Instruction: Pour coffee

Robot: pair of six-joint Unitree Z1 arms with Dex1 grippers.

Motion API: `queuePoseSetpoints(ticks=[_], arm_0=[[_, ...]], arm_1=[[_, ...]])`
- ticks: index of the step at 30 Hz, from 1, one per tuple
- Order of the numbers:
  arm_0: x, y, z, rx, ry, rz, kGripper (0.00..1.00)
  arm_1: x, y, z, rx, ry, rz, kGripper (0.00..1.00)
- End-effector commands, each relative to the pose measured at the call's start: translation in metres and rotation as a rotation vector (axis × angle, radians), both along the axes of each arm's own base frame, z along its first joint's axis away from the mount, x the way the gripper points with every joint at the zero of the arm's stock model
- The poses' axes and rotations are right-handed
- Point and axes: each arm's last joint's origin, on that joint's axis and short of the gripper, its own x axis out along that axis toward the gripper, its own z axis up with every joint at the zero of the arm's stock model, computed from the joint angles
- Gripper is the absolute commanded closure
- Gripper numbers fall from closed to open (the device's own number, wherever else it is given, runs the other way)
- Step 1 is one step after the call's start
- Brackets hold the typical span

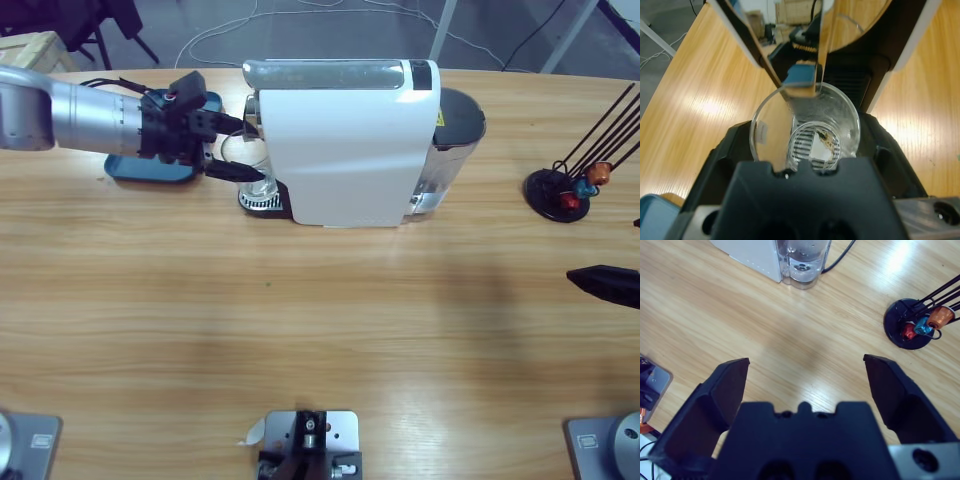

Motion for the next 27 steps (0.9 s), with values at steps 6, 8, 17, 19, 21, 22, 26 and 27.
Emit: queuePoseSetpoints(ticks=[6,8,17,19,21,22,26,27], arm_0=[[-0.004,-0.011,-0.021,0.035,0.081,0.03,0.026],[-0.004,-0.009,-0.02,0.045,0.086,0.069,0.001],[-0.018,-0.001,-0.005,0.023,0.093,0.095,0.0],[-0.028,0.005,0.005,0.015,0.082,0.099,0.0],[-0.042,0.015,0.017,0.005,0.057,0.115,0.0],[-0.048,0.019,0.023,0.0,0.045,0.122,0.0],[-0.072,0.033,0.045,-0.048,0.035,0.155,0.0],[-0.077,0.036,0.051,-0.058,0.03,0.172,0.0]], arm_1=[[-0.002,-0.004,-0.001,-0.001,-0.006,-0.002,0.0],[-0.002,-0.005,-0.001,0.0,-0.005,-0.001,0.0],[-0.002,-0.004,-0.001,0.0,-0.005,-0.001,0.0],[-0.002,-0.004,-0.001,0.001,-0.006,-0.001,0.0],[-0.002,-0.004,-0.001,0.001,-0.007,-0.001,0.0],[-0.002,-0.005,-0.001,-0.001,-0.008,0.0,0.0],[-0.003,-0.006,0.004,0.011,-0.022,0.0,0.0],[-0.002,-0.006,0.006,0.017,-0.028,-0.001,0.0]])
